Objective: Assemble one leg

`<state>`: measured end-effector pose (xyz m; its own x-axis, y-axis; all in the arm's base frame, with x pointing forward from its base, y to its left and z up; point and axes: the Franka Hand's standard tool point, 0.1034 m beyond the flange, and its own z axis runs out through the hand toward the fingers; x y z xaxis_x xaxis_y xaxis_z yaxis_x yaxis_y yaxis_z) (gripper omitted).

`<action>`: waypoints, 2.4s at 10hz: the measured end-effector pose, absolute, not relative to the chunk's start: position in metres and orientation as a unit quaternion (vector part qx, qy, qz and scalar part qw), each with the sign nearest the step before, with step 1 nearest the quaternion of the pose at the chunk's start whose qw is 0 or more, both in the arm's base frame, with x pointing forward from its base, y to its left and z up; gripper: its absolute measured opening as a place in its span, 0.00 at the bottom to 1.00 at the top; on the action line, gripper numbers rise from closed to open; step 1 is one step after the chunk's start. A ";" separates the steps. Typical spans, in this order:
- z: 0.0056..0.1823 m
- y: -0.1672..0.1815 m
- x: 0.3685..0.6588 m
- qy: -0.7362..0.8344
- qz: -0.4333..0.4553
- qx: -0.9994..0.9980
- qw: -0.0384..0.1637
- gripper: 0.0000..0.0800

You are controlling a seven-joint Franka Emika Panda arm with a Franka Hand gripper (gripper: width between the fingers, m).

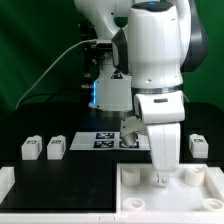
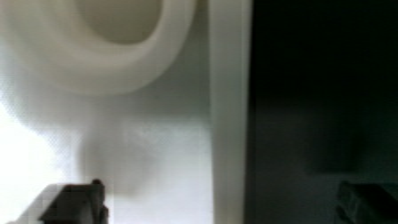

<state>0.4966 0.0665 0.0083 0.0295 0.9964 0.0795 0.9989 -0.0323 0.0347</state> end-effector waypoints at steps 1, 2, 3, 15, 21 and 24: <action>0.008 0.066 0.497 -0.695 -0.041 -0.717 0.015 0.81; 0.008 0.066 0.497 -0.695 -0.041 -0.718 0.015 0.81; 0.010 0.065 0.497 -0.694 -0.041 -0.719 0.014 0.81; 0.059 0.136 0.471 -0.160 -0.065 -0.984 0.046 0.81; 0.042 0.169 0.443 0.015 -0.009 -0.999 0.050 0.81; 0.038 0.172 0.417 0.028 0.116 -0.993 0.019 0.81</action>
Offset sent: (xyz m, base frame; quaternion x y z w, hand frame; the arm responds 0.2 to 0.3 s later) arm -0.0047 -0.0102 0.0281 -0.0289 -0.0024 0.0277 0.9992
